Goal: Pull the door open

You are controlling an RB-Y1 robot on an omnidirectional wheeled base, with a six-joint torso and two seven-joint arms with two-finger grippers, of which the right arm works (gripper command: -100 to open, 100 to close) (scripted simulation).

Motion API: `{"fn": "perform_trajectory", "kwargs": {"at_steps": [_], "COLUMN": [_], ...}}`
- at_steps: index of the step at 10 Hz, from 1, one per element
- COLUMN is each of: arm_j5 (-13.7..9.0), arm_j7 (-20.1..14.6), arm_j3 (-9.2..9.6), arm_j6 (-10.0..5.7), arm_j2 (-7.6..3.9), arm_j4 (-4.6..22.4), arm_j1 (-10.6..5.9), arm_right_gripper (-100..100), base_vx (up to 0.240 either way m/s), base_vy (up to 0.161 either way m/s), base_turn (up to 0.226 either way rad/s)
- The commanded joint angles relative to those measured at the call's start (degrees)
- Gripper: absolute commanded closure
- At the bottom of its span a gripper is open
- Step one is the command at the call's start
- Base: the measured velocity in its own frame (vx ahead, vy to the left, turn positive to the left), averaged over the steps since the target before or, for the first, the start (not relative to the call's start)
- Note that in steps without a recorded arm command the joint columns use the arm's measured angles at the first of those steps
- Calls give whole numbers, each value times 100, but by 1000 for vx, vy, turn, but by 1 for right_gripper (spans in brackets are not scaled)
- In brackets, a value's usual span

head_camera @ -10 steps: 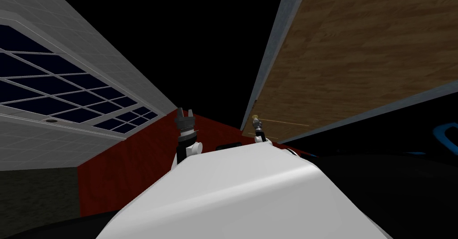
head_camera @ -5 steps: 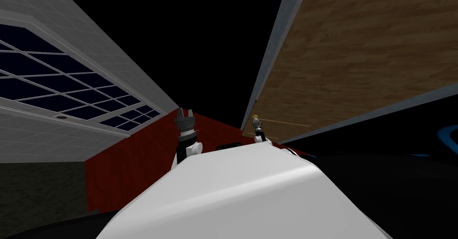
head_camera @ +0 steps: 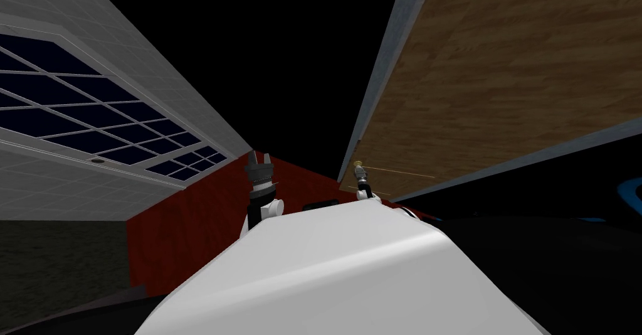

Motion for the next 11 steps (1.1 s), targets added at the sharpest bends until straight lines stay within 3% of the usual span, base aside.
{"fn": "perform_trajectory", "kwargs": {"at_steps": [1,8,11], "arm_j5": [-8,-22,-32], "arm_j7": [-286,-1107,-1620], "arm_j3": [-15,-51,-75], "arm_j6": [-28,-28,-28], "arm_j2": [4,17,26], "arm_j4": [38,87,121], "arm_j1": [-27,-71,-101], "arm_right_gripper": [100,100,100], "base_vx": [-28,-27,-32], "base_vy": [-3,-6,-3], "base_turn": [31,27,31]}}
